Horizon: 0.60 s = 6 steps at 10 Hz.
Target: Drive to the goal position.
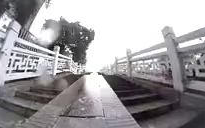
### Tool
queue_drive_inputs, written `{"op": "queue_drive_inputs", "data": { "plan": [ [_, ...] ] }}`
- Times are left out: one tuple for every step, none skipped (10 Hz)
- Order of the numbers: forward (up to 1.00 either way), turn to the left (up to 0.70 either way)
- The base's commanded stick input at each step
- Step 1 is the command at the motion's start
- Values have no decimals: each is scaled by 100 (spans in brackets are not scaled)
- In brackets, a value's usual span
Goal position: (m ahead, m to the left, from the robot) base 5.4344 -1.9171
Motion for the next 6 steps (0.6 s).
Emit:
{"op": "queue_drive_inputs", "data": {
  "plan": [
    [49, 0],
    [70, 0],
    [70, 0],
    [70, 0],
    [70, 0],
    [70, 0]
  ]
}}
